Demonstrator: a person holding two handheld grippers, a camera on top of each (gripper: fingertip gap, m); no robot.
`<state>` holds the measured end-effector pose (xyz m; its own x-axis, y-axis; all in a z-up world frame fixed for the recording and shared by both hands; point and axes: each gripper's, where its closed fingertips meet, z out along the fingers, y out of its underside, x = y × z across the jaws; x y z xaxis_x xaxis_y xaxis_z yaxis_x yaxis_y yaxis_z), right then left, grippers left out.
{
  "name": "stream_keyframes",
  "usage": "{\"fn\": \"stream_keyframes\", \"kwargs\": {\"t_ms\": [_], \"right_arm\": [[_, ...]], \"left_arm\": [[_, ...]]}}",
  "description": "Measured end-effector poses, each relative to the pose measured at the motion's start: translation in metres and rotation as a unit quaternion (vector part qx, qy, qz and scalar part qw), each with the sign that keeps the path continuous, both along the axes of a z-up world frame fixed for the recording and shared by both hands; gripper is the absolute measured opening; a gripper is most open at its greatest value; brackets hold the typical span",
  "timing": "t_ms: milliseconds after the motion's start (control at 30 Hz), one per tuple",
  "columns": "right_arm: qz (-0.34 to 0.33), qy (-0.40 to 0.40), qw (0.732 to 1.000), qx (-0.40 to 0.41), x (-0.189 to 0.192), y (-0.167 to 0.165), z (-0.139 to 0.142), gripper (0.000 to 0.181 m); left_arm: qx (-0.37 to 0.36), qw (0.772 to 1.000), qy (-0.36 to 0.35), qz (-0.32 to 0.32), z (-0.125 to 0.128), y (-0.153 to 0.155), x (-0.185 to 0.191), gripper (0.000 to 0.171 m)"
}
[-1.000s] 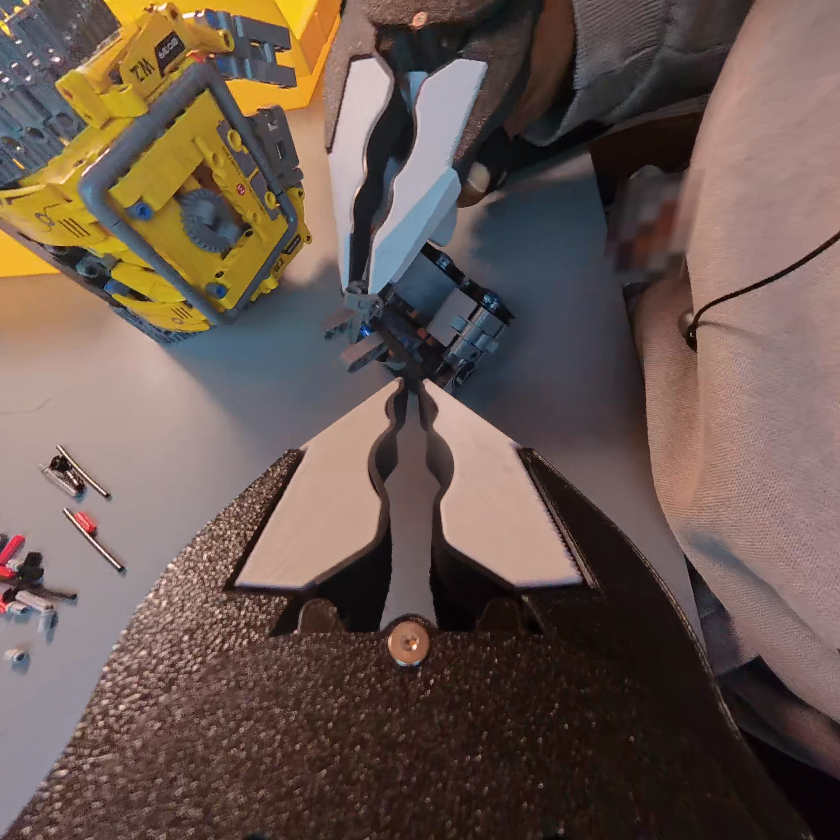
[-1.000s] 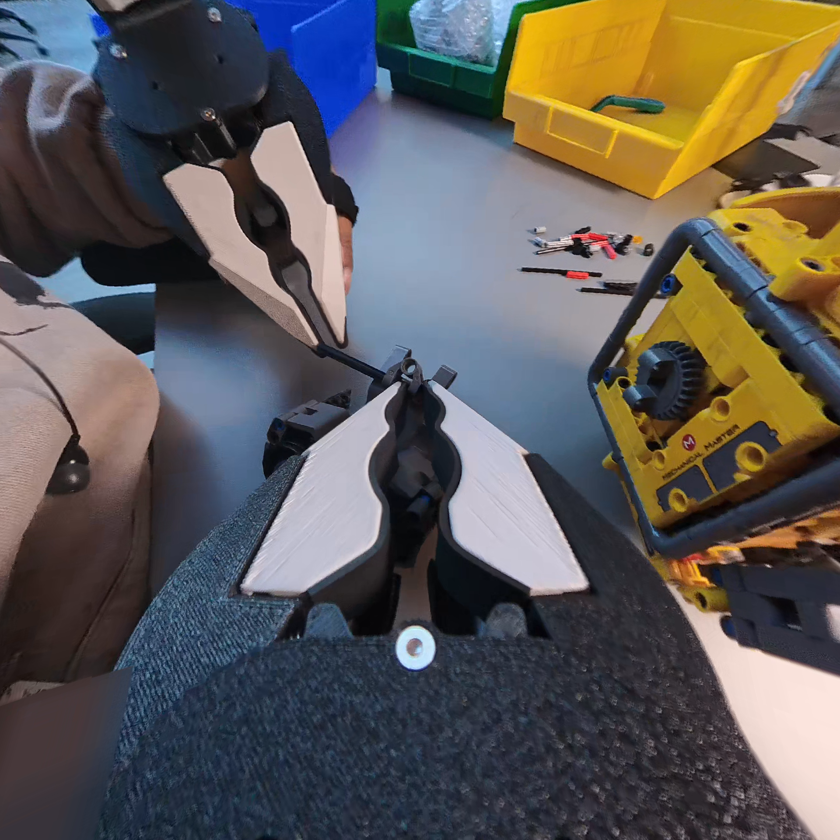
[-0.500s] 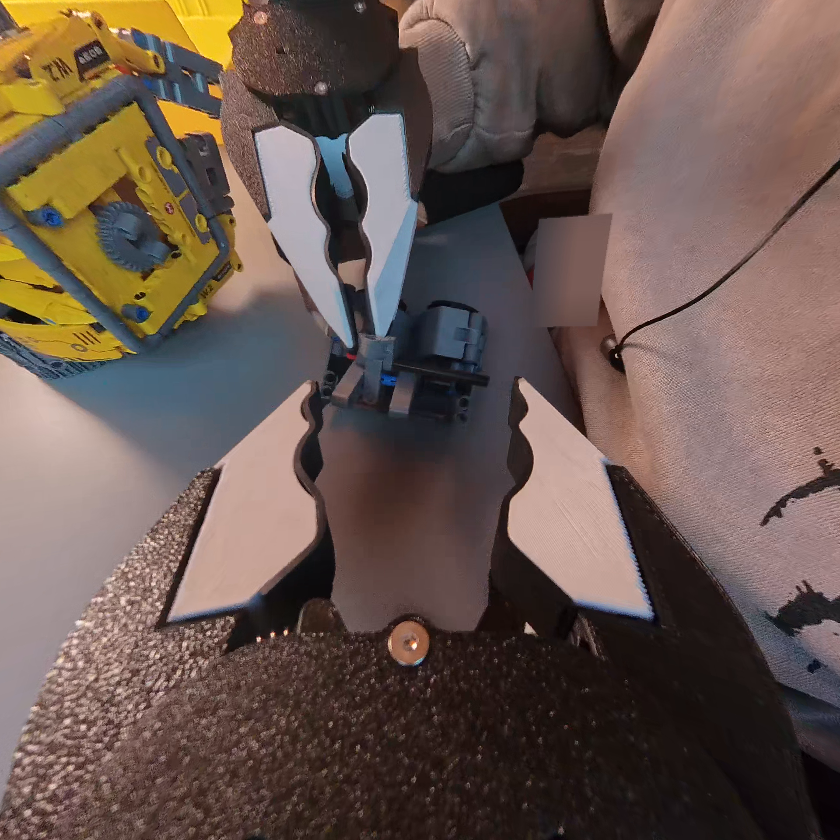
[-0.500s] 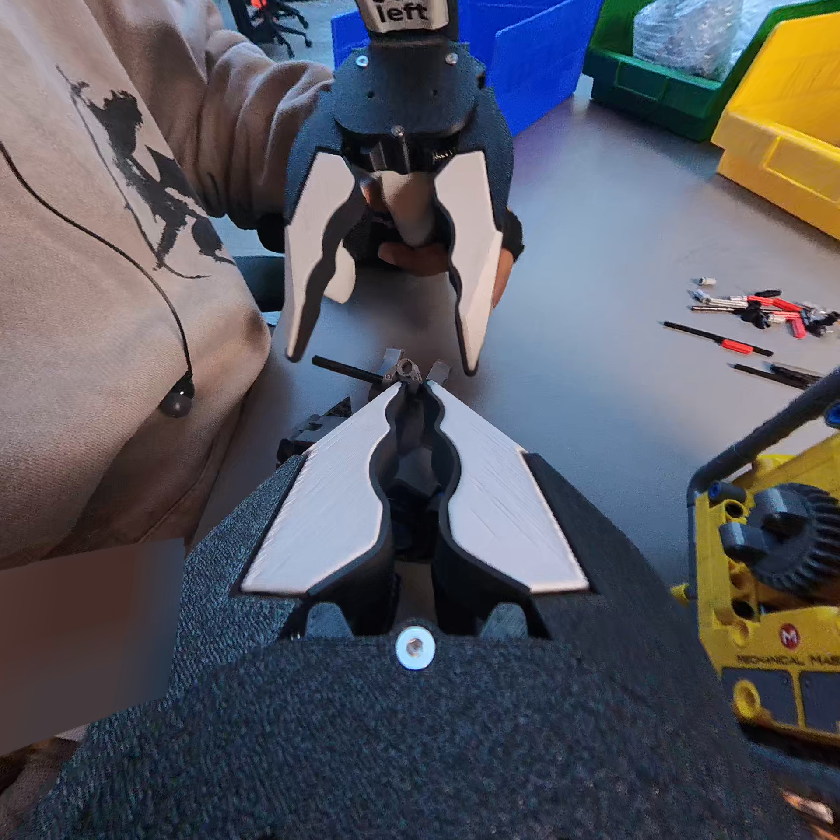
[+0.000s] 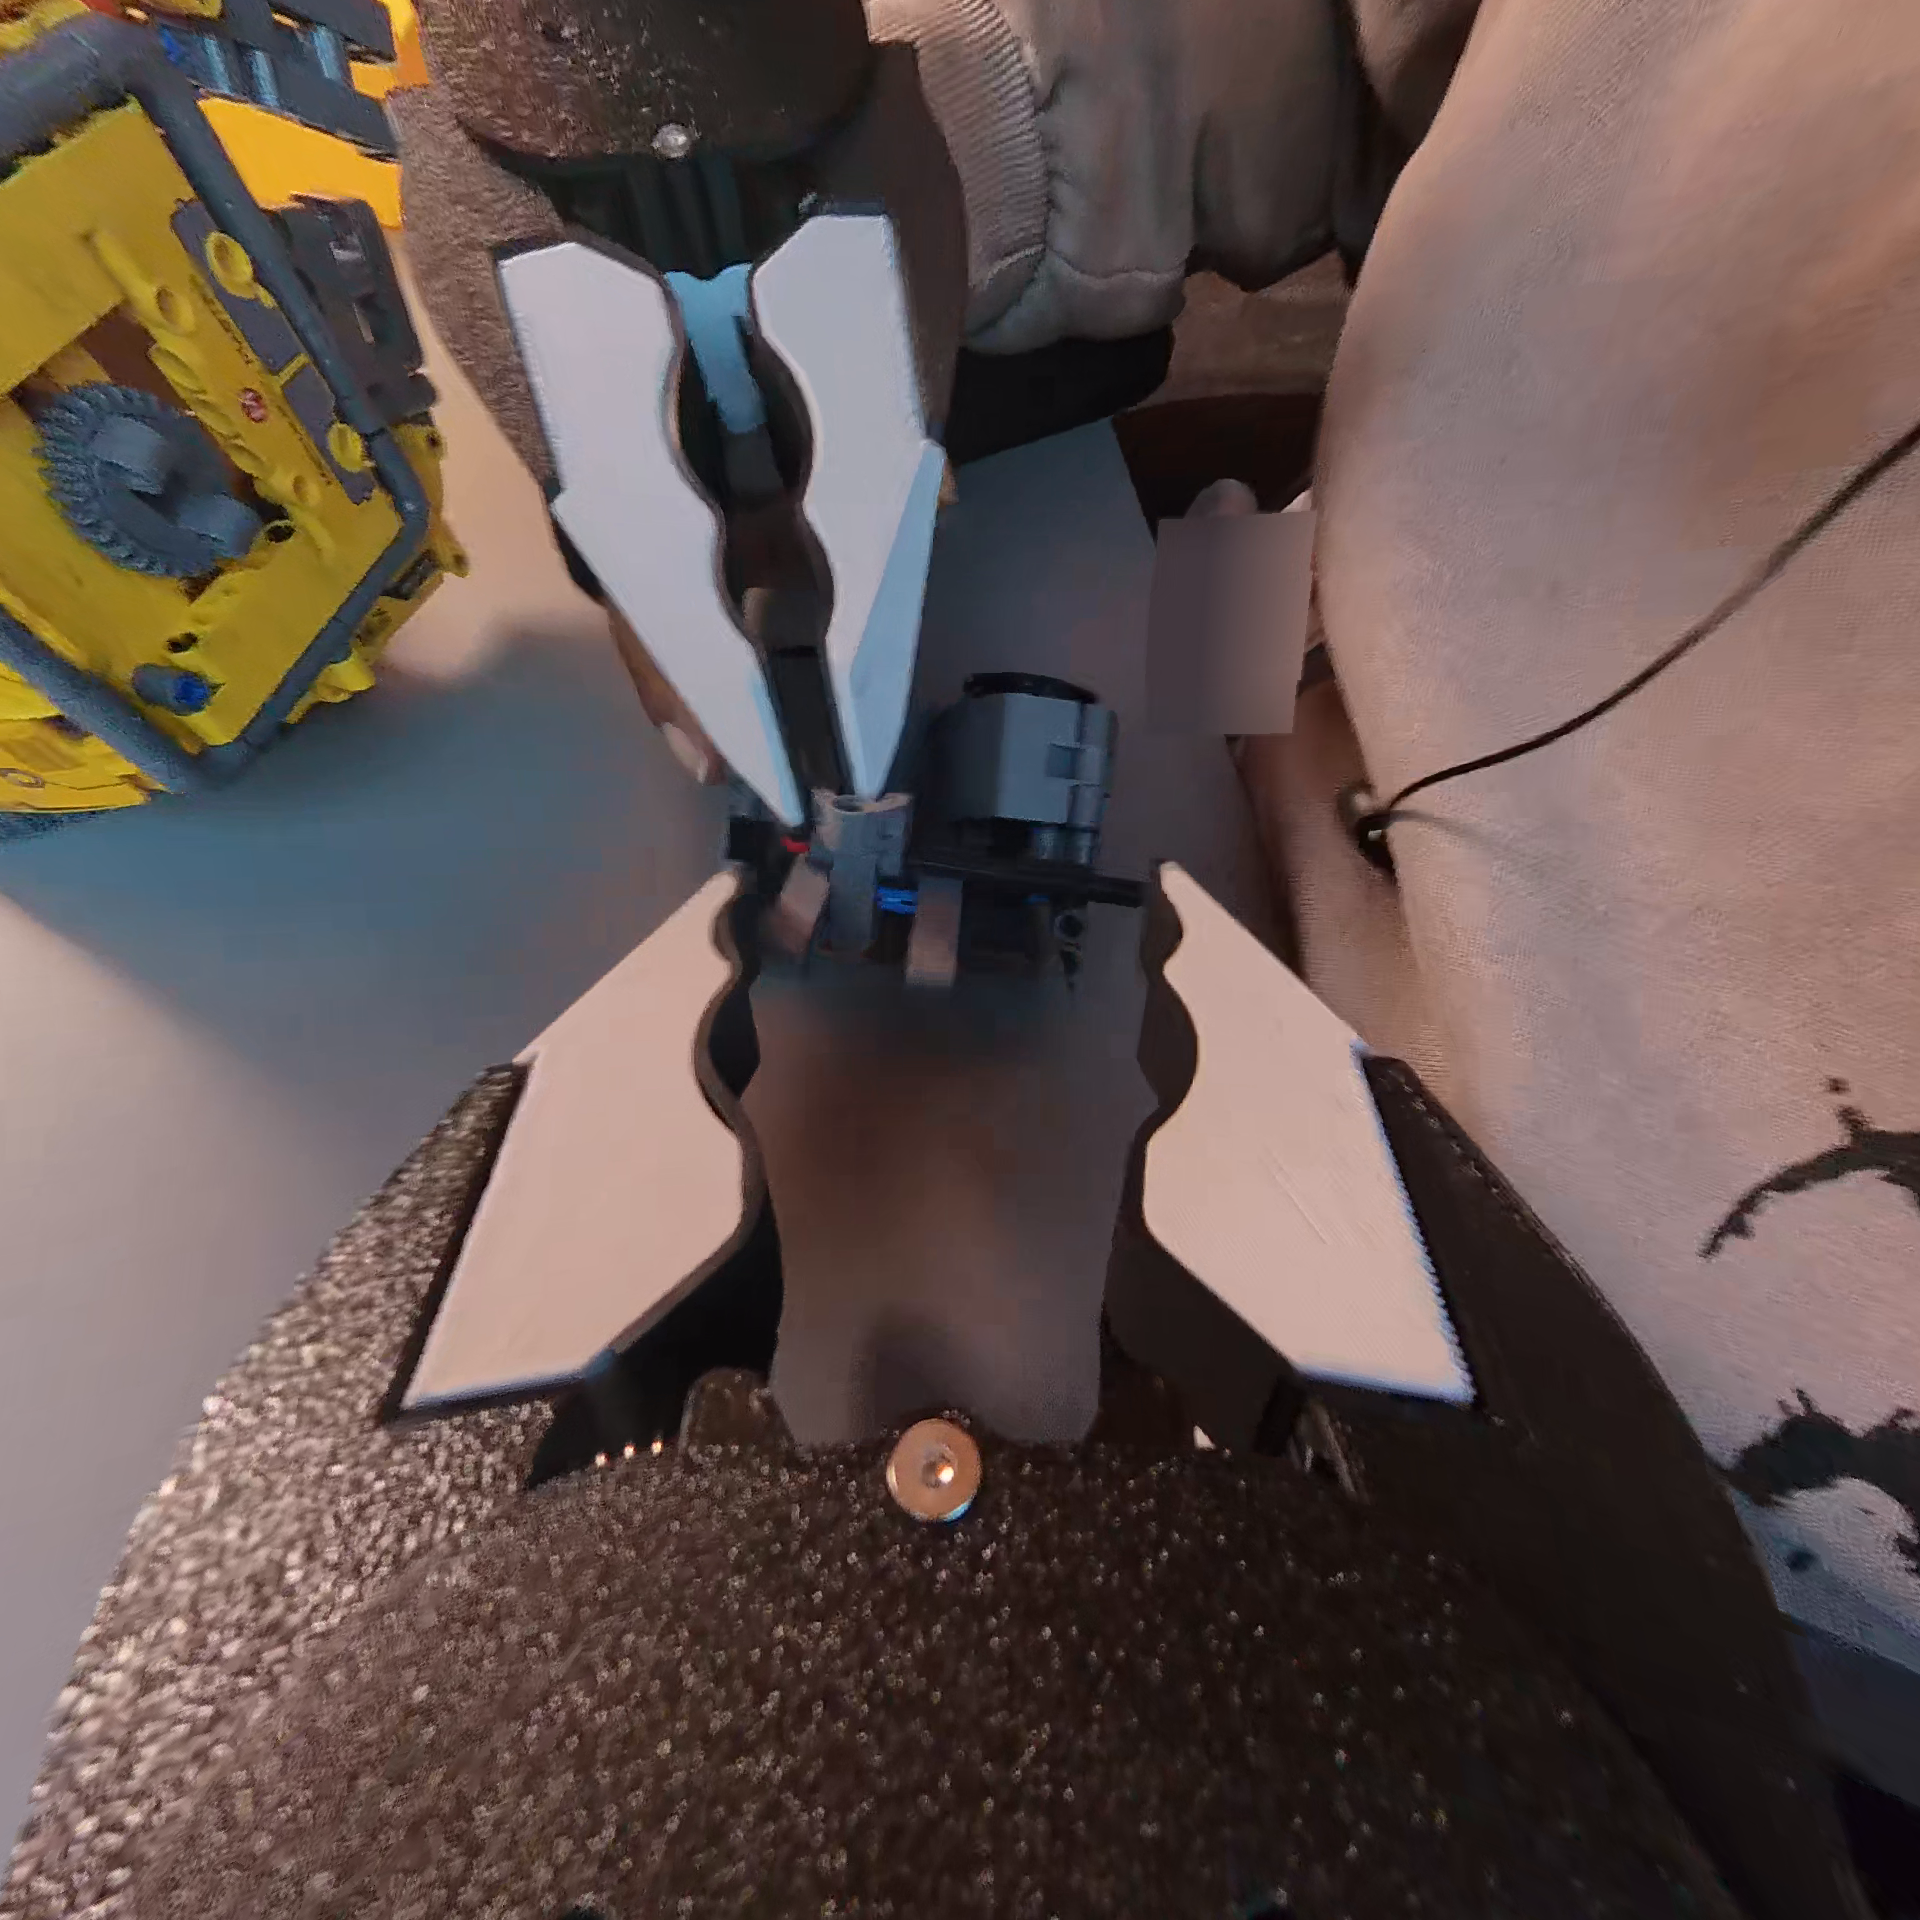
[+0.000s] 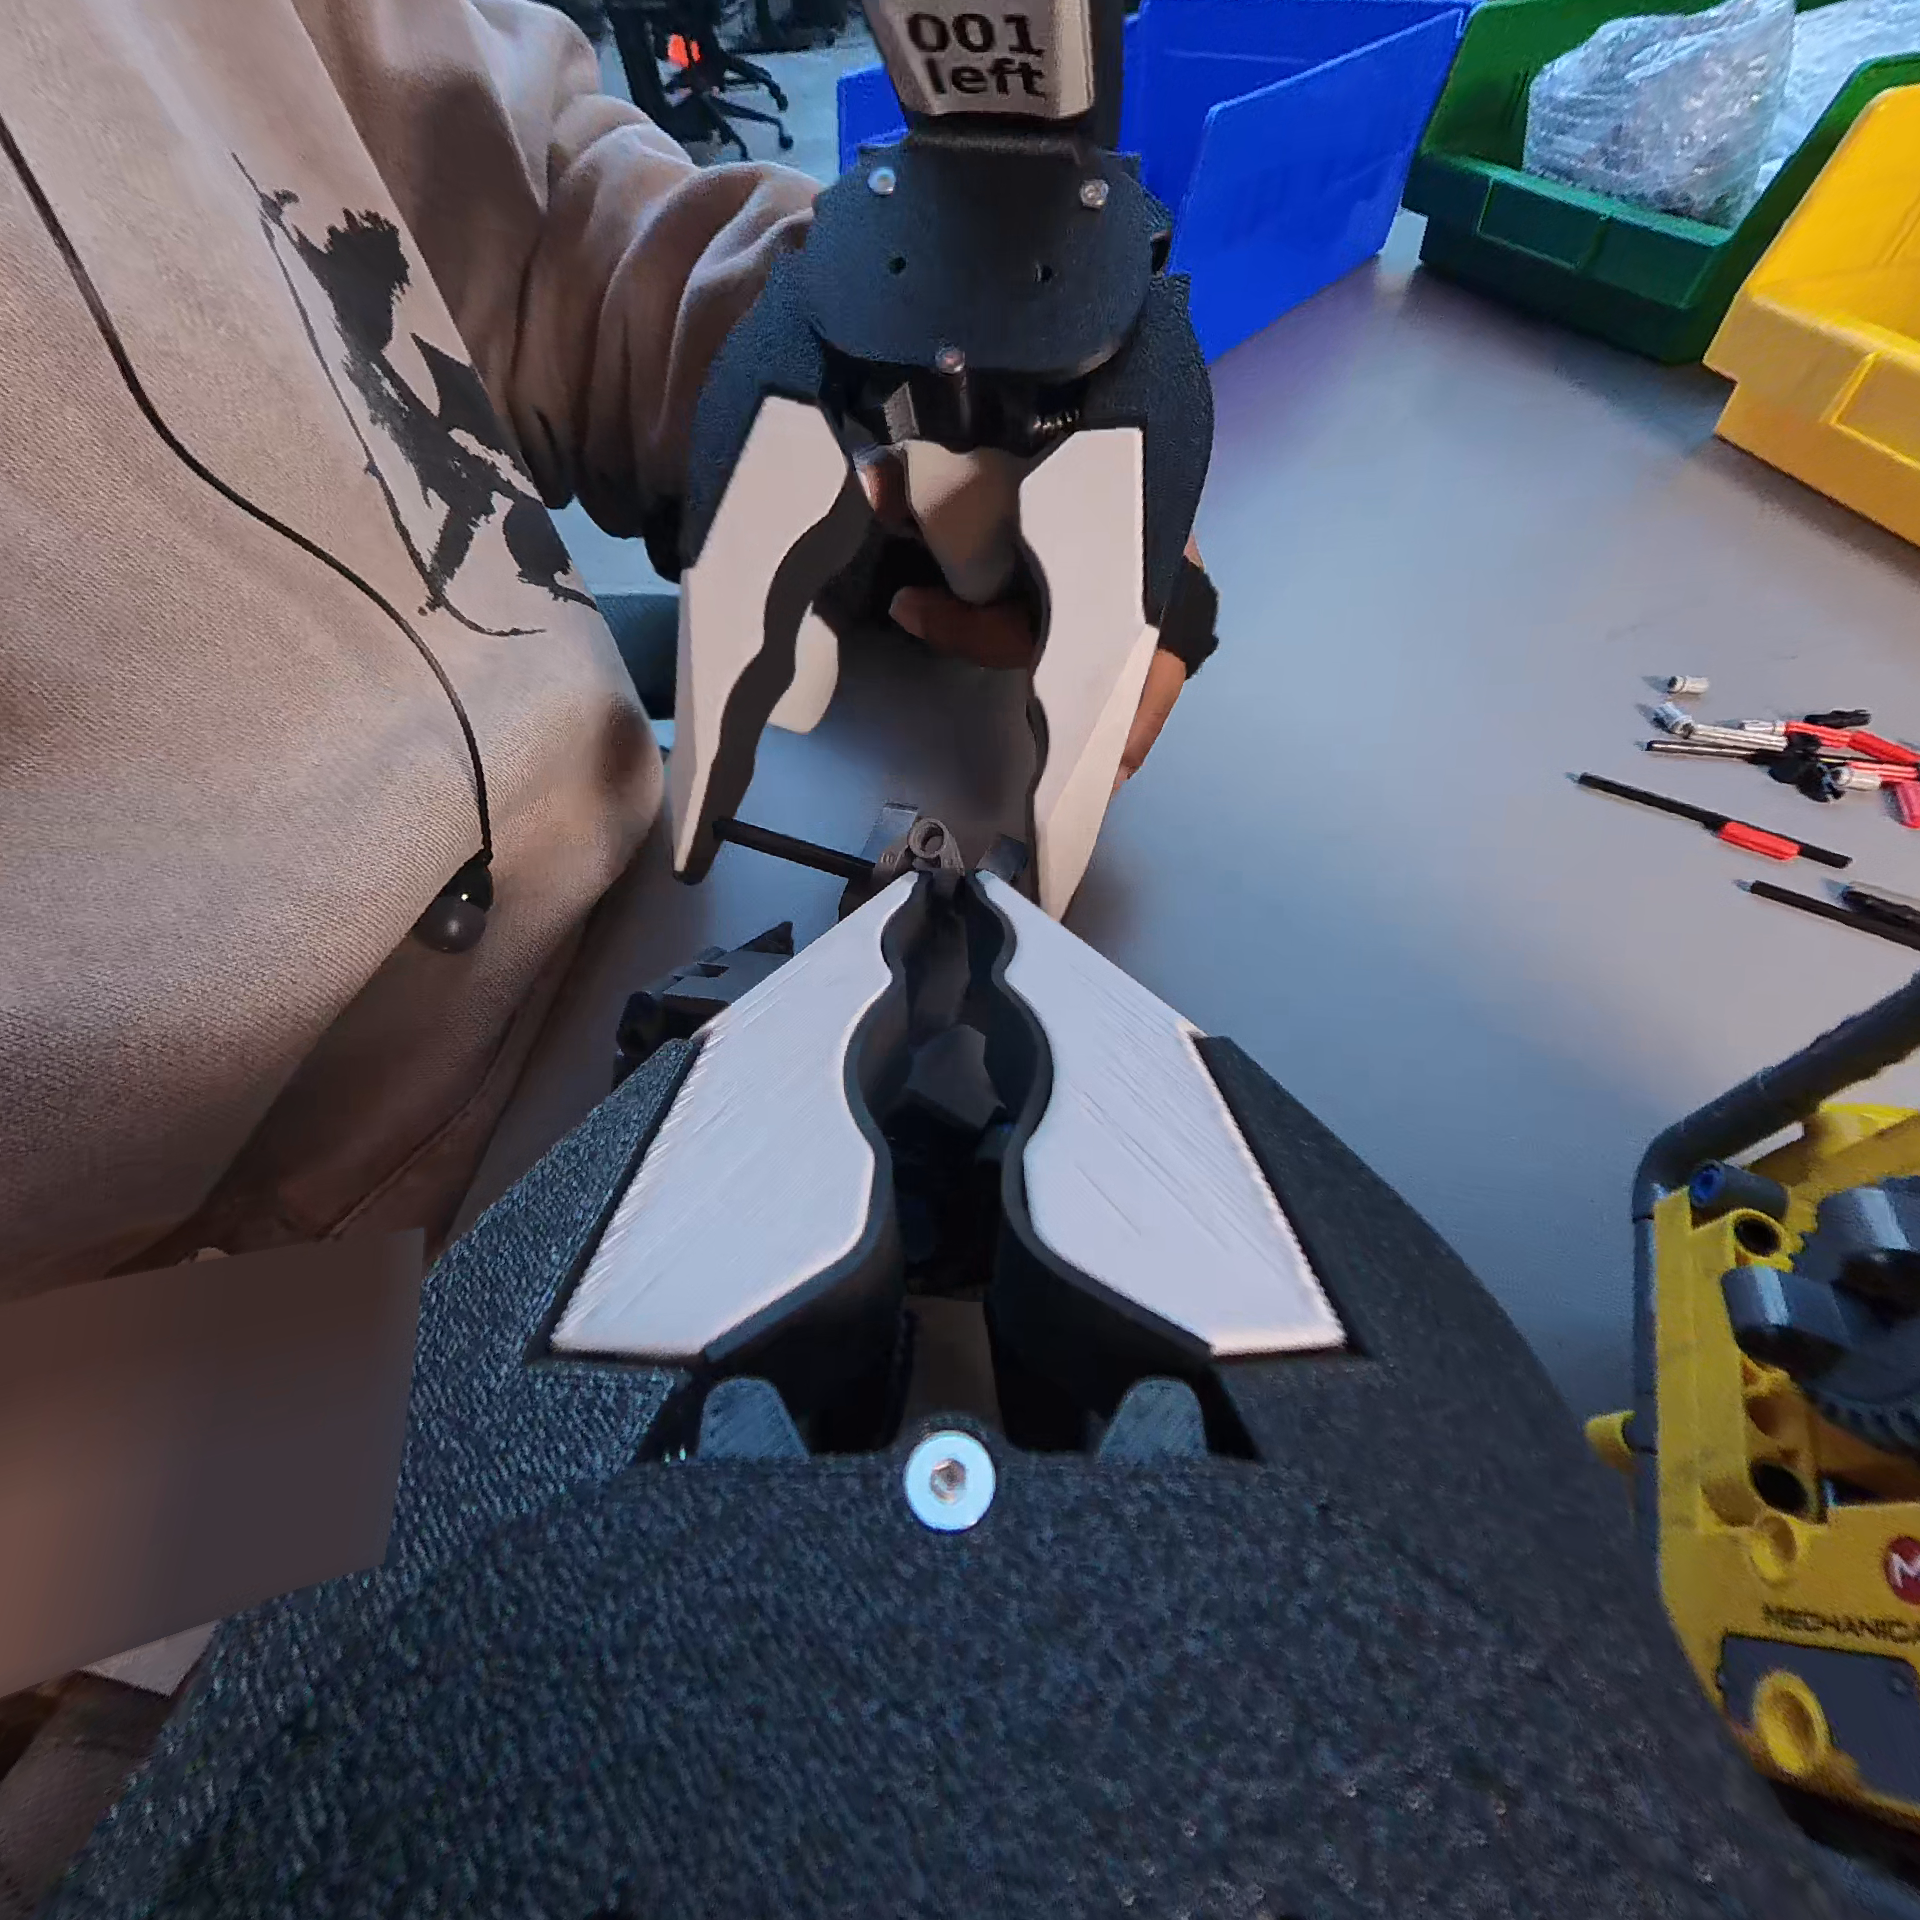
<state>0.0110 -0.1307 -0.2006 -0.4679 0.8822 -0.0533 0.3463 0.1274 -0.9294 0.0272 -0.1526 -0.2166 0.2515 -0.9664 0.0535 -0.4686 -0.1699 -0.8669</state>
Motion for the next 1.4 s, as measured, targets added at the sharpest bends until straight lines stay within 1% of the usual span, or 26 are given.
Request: {"fn": "stream_keyframes", "kwargs": {"t_ms": [33,200,400,533,1133,1400], "right_arm": [[0.002,0.000,1.000,0.002,0.000,0.000,0.000,0.006],[0.011,-0.002,1.000,-0.003,0.003,-0.003,0.000,0.006],[0.003,-0.007,1.000,-0.010,0.003,-0.004,-0.001,0.005],[0.006,-0.008,1.000,-0.005,0.004,-0.006,-0.001,0.004],[0.025,-0.013,1.000,-0.011,0.006,-0.014,-0.001,0.003],[0.017,-0.013,1.000,-0.011,0.006,-0.014,-0.001,0.003]], "left_arm": [[0.010,1.000,0.006,-0.005,-0.001,0.001,0.000,0.072],[0.009,1.000,0.007,-0.022,-0.001,-0.003,0.003,0.070],[0.036,0.999,0.015,-0.032,-0.001,-0.003,0.009,0.067],[0.041,0.998,0.020,-0.040,-0.002,-0.005,0.009,0.066],[-0.004,0.995,-0.001,-0.098,-0.002,-0.014,0.006,0.065],[-0.004,0.993,-0.005,-0.114,-0.003,-0.013,0.005,0.065]]}}
